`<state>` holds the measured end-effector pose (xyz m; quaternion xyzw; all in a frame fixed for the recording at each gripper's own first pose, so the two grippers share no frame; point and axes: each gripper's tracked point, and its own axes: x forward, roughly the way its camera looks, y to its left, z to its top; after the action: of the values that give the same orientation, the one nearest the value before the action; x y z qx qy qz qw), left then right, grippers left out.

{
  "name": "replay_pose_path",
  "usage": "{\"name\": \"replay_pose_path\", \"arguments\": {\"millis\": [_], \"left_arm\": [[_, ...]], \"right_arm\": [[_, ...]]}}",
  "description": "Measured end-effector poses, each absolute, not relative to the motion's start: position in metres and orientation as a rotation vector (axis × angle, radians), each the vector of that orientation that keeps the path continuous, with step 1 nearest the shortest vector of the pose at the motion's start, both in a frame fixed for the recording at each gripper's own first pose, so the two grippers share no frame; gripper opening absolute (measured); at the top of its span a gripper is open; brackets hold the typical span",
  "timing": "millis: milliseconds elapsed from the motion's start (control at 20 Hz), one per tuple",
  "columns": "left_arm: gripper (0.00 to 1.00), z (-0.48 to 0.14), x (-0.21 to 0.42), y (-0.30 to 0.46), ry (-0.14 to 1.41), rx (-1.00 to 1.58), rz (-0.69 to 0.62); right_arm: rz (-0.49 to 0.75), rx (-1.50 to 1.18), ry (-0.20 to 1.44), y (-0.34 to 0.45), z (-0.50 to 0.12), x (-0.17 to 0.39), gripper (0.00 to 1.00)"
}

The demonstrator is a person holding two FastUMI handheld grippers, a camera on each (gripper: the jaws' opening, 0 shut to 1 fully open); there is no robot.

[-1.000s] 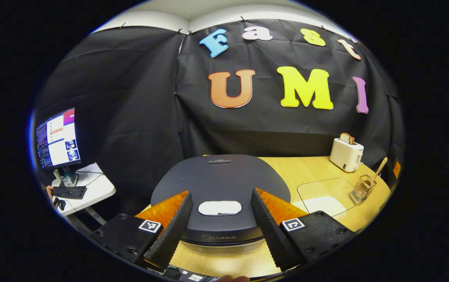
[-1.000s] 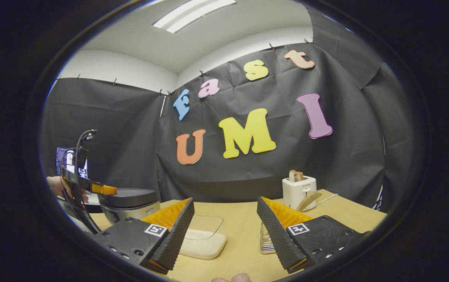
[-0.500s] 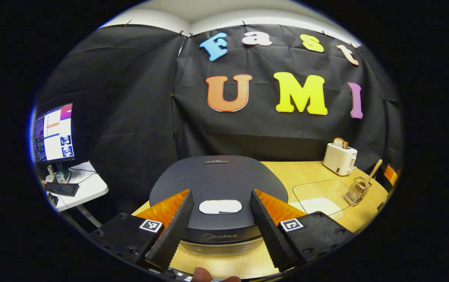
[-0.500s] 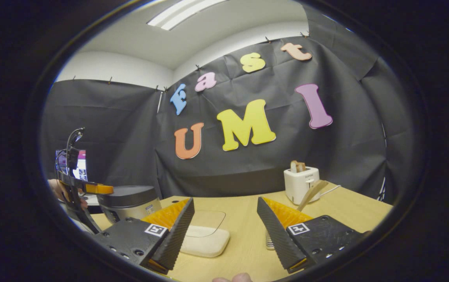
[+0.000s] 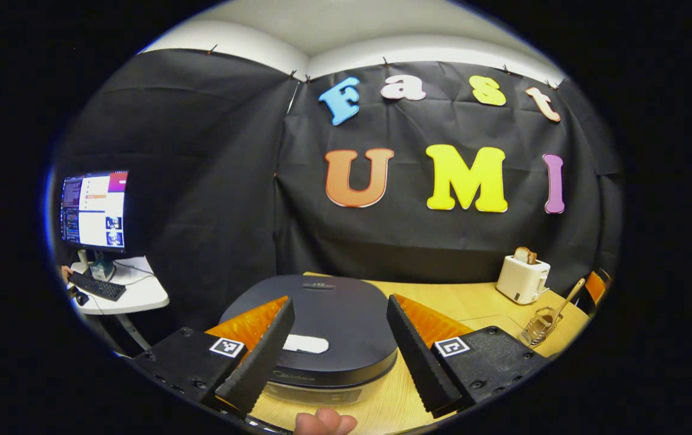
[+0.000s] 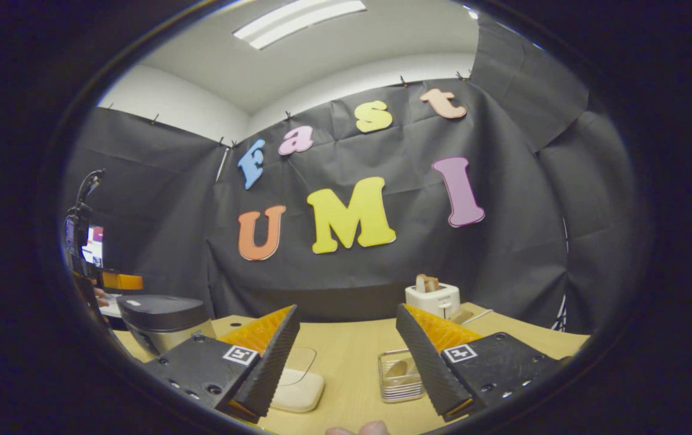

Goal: Close the left gripper, press the button to open the rice cooker; take a wooden spoon from the chopstick holder with the right hand, scoop a spoonful of rice and pour it into the rice cooker, then put the wooden spoon back into the chopstick holder.

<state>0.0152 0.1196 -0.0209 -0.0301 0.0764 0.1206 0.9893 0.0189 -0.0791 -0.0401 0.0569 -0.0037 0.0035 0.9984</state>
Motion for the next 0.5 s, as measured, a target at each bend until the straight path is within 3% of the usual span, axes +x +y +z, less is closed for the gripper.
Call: {"name": "replay_pose_path", "arguments": {"millis": [500], "left_arm": [[0.98, 0.009, 0.004, 0.055, -0.014, -0.048, 0.156]], "right_arm": [[0.015, 0.065, -0.103, -0.047, 0.011, 0.009, 0.95]]}}
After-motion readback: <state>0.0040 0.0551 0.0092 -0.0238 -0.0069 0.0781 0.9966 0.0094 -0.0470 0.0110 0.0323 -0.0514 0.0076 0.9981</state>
